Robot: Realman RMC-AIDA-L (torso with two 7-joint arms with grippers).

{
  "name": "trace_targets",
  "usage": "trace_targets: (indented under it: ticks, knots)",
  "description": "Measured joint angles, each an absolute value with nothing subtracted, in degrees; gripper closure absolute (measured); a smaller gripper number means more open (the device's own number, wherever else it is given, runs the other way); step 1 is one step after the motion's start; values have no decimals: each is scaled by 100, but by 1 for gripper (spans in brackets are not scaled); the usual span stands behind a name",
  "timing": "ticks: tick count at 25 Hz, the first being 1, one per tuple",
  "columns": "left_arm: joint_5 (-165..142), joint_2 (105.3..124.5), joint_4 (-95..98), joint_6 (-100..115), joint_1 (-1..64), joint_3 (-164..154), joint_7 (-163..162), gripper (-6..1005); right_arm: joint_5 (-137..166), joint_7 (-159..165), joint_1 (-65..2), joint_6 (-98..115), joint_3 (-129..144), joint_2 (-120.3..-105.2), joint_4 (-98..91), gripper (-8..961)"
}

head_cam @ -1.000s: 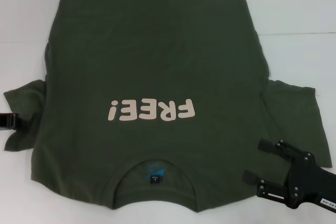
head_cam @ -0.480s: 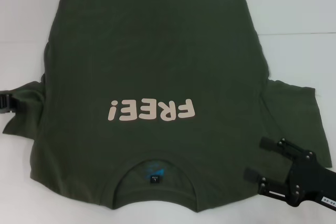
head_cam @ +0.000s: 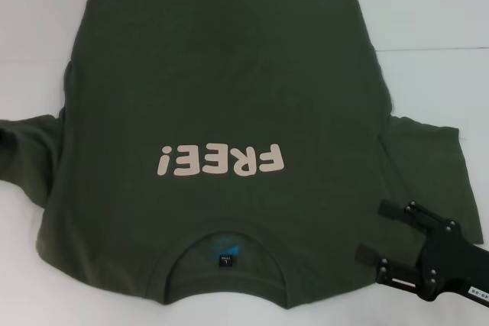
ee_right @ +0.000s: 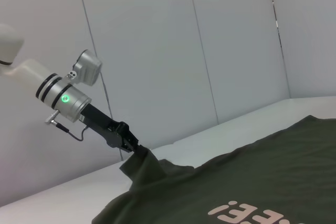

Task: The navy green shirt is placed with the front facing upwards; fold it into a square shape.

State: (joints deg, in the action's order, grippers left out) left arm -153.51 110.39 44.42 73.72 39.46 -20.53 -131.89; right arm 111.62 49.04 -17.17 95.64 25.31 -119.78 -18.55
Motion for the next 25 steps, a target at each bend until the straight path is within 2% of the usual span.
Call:
trace_targets:
  ticks: [19,25]
  knots:
    - [-14976,10943,4755,8161,4220,-2089,-13438,965,11162,4904,-1731,9572,2531,-11995,-1845,28]
    - [-14947,11093,4807,8401,4331,-2135,-13591,964,11162,4886,-1732,9571,2531,-11995,-1838,28]
